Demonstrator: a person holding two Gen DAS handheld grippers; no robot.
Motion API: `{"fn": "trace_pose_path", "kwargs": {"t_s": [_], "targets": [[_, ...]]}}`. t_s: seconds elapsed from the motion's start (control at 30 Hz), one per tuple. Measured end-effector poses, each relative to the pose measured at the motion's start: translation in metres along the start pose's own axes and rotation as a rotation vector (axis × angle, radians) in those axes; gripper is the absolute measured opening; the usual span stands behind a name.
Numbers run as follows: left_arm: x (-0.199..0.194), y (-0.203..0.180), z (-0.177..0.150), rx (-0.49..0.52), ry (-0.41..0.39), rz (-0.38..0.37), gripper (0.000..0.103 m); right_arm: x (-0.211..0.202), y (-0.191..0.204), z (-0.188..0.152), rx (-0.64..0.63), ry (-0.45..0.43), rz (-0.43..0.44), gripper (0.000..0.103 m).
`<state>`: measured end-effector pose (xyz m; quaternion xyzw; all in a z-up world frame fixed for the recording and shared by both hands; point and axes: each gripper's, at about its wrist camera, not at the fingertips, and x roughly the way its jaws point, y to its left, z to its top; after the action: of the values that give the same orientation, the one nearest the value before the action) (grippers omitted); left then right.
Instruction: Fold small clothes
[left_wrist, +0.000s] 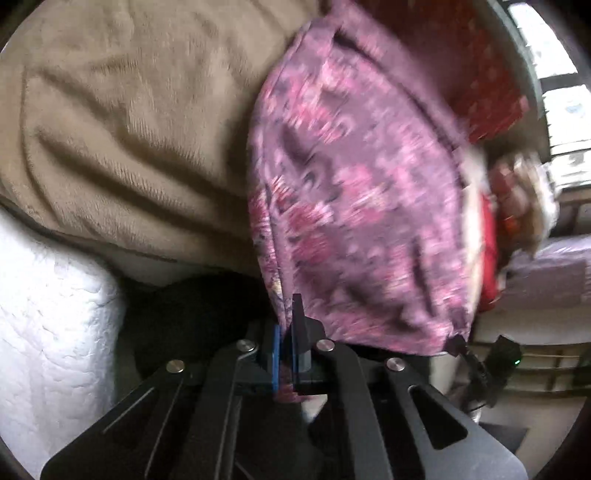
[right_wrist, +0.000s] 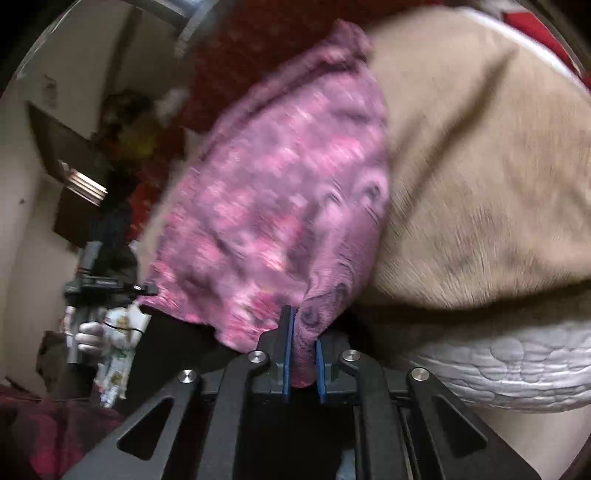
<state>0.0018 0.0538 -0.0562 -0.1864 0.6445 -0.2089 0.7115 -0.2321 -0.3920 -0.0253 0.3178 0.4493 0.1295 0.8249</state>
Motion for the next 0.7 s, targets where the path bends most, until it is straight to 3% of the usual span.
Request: {"fn": "trace_pose_path", "kwargs": {"t_s": [0.13, 0.23, 0.43, 0.7], "targets": [[-0.022, -0.001, 0.012, -0.026, -0.027, -0.148, 0.002, -0.037, 0.023, 0.018, 0.003, -0.142, 0.075, 0.009], [-0.029, 0.002, 0.027, -0.048, -0.036, -0.229, 0.002, -0.045, 0.031, 0.033, 0.013, -0.197, 0.111, 0.009], [-0.03, -0.007, 0.063, -0.085, -0.072, -0.289, 0.002, -0.038, 0.039, 0.073, 0.034, -0.248, 0.174, 0.009], [-0.024, -0.023, 0.138, -0.146, -0.132, -0.318, 0.002, -0.017, 0.022, 0.143, 0.094, -0.305, 0.242, 0.009]]}}
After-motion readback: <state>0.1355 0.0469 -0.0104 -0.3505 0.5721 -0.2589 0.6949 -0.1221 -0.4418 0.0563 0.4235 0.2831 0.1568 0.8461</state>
